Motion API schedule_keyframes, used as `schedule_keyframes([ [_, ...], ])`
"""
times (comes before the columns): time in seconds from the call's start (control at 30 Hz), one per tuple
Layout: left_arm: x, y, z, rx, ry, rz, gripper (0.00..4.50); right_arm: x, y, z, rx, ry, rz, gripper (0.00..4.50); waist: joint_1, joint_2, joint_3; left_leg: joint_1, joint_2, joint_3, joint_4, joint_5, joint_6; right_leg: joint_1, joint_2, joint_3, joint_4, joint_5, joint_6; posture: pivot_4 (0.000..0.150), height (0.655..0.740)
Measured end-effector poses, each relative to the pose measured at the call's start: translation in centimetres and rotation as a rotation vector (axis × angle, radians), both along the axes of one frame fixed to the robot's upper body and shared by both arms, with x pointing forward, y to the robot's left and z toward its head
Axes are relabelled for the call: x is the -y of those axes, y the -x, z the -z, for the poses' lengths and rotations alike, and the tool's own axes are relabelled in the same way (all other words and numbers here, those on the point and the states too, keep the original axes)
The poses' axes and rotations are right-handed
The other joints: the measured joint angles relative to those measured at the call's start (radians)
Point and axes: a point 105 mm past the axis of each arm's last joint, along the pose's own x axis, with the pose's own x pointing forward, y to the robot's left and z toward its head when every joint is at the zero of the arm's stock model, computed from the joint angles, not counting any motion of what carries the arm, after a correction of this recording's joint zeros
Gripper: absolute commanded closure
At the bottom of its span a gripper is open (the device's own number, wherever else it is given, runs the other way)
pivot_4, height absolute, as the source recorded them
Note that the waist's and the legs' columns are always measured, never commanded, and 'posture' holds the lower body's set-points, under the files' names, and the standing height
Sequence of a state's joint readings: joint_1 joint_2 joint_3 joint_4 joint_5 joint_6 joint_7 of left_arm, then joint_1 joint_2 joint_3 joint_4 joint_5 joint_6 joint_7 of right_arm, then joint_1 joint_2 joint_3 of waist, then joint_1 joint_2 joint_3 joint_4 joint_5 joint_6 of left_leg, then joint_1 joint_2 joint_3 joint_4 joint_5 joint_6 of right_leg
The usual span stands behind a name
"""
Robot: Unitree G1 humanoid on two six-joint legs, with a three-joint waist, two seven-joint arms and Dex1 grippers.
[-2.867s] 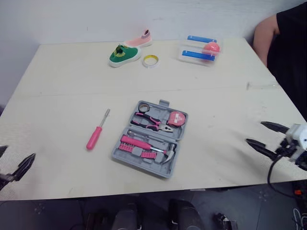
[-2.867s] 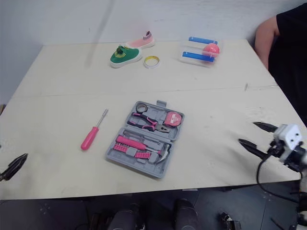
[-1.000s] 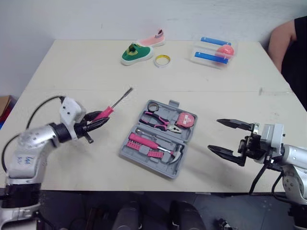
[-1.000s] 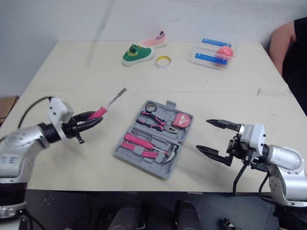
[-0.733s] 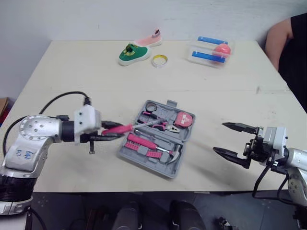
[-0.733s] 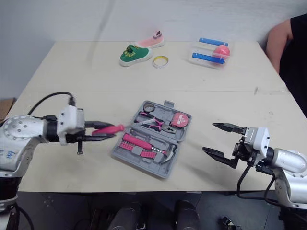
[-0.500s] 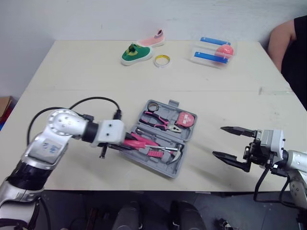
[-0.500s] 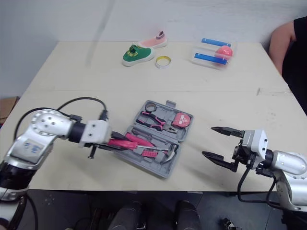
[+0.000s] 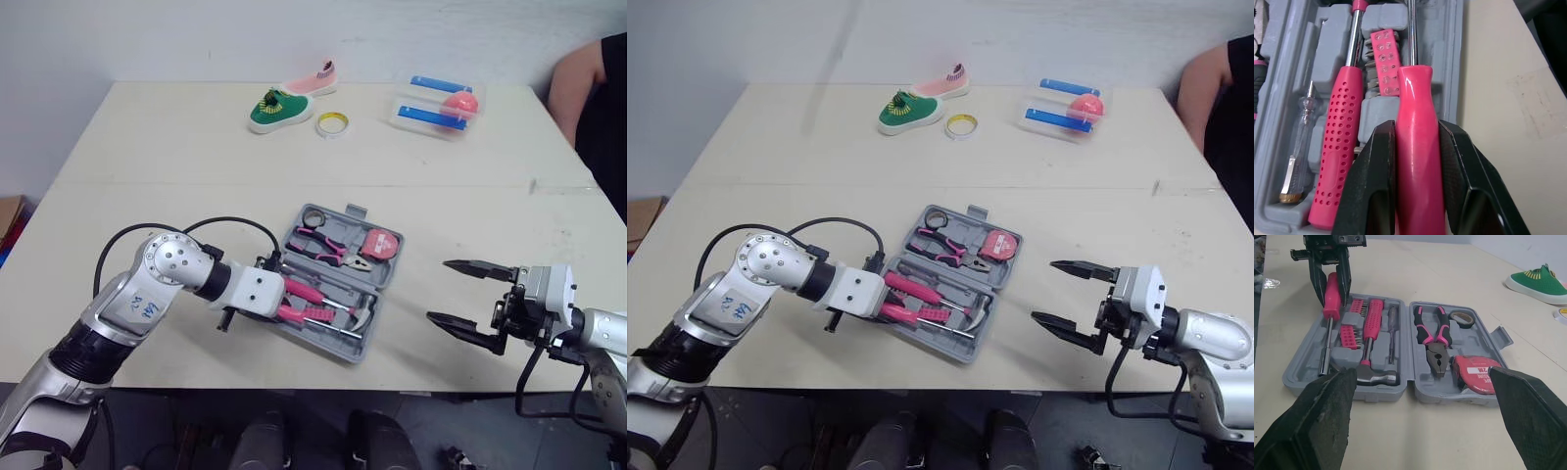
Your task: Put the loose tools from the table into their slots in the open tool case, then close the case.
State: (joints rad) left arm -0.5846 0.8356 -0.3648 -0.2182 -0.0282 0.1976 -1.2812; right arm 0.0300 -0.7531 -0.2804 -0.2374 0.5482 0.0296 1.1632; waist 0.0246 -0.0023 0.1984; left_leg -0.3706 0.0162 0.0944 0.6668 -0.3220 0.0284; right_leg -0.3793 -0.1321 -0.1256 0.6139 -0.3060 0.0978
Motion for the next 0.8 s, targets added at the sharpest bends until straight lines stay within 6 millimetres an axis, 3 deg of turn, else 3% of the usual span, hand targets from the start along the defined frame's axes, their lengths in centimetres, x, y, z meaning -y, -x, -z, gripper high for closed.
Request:
schedule_keyframes([
  [0.3,0.3,-0.2,0.4,0.010,-0.005,0.011,3.94,0.0,0.0,0.0,-0.001,0.003,0.000,0.00,0.001,0.000,0.000,0.000,0.000,0.000,0.001,0.000,0.000,0.000,0.000,0.000,0.001,0.000,0.000,0.150,0.7400],
  [0.43,0.3,-0.4,0.2,0.014,0.006,0.006,2.11,0.1,0.1,0.1,-0.002,0.004,0.000,0.00,0.001,0.000,0.000,0.000,0.000,0.000,0.001,0.000,0.000,0.001,0.000,0.000,0.001,0.000,0.000,0.150,0.7400],
  [0.47,0.4,-0.4,0.1,0.020,0.012,0.014,1.42,0.1,0.1,0.2,-0.005,0.004,0.002,0.00,0.000,0.000,0.000,0.000,0.000,0.000,0.001,0.000,0.000,0.001,0.000,0.000,0.001,0.000,0.000,0.150,0.7400],
  [0.57,1.0,-0.2,-0.1,0.026,0.048,0.041,0.42,0.2,0.2,0.4,-0.011,0.004,0.003,0.00,0.000,0.000,0.000,0.000,0.000,0.000,0.001,0.000,0.000,0.001,0.000,0.000,0.001,0.000,0.000,0.150,0.7400],
  [0.8,0.0,0.1,-3.6,0.030,0.236,0.055,0.42,0.5,0.2,0.8,-0.015,0.010,0.011,0.00,-0.002,0.000,0.000,0.000,0.000,0.000,0.001,0.000,0.000,0.001,0.000,-0.001,0.002,0.000,0.000,0.150,0.7400],
])
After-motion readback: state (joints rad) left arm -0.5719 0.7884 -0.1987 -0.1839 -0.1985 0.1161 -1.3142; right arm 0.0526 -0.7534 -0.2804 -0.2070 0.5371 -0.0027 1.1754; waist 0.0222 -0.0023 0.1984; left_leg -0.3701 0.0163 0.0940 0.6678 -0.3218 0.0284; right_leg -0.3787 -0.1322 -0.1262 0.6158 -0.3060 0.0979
